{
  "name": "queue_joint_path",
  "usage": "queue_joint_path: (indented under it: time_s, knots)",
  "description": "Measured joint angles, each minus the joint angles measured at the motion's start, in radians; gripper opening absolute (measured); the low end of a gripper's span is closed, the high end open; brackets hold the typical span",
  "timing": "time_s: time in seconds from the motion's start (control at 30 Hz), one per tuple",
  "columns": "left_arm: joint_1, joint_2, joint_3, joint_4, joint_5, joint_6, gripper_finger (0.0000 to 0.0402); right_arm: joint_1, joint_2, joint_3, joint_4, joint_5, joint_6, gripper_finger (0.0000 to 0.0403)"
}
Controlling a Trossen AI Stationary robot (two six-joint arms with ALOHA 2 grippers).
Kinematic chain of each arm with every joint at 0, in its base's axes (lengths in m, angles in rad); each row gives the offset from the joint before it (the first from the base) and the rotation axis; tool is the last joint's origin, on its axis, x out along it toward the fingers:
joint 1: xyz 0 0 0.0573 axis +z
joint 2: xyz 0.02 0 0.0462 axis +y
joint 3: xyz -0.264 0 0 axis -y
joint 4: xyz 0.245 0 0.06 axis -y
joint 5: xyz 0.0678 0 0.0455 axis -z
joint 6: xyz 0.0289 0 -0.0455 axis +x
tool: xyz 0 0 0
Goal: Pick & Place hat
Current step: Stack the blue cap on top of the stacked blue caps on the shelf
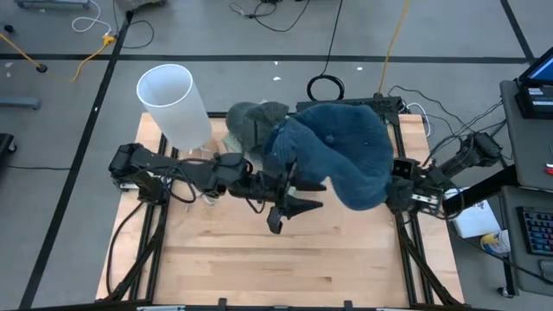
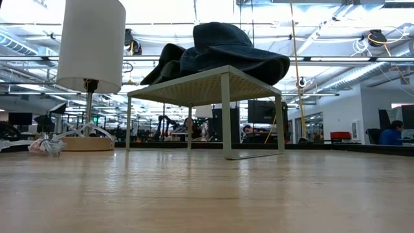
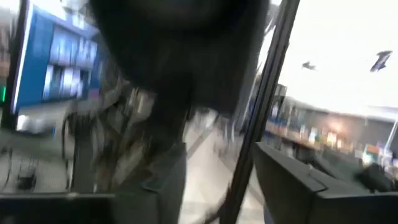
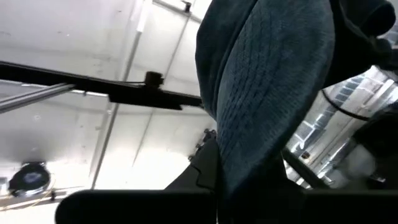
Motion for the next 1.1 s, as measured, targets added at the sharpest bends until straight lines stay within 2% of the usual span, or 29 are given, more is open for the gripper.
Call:
queue_joint_path:
  time_s: [0.17,0.43,0.8,0.9,1.1]
  knots:
    - [-0.002,-0.045,0.0,-0.252,0.005,-0.096,0.0247,0.063,-0.086,0.0,-0.128,0.021,-0.019,0.0004]
    - [-0.015,-0.144,0.0,-0.615,0.008,-0.254,0.0287,0.248,-0.209,-0.001,-0.498,0.311,0.047,0.0004]
    - [-0.095,-0.268,0.0,-0.902,-0.024,-0.322,0.0278,0.531,-0.221,-0.001,-0.516,0.67,0.045,0.0005]
    - [-0.122,-0.291,0.0,-0.946,-0.024,-0.349,0.0274,0.61,-0.224,-0.001,-0.523,0.783,-0.017,0.0005]
    - [-0.167,-0.309,0.0,-1.008,-0.027,-0.412,0.028,0.725,-0.25,-0.001,-0.526,1.119,-0.262,0.0006]
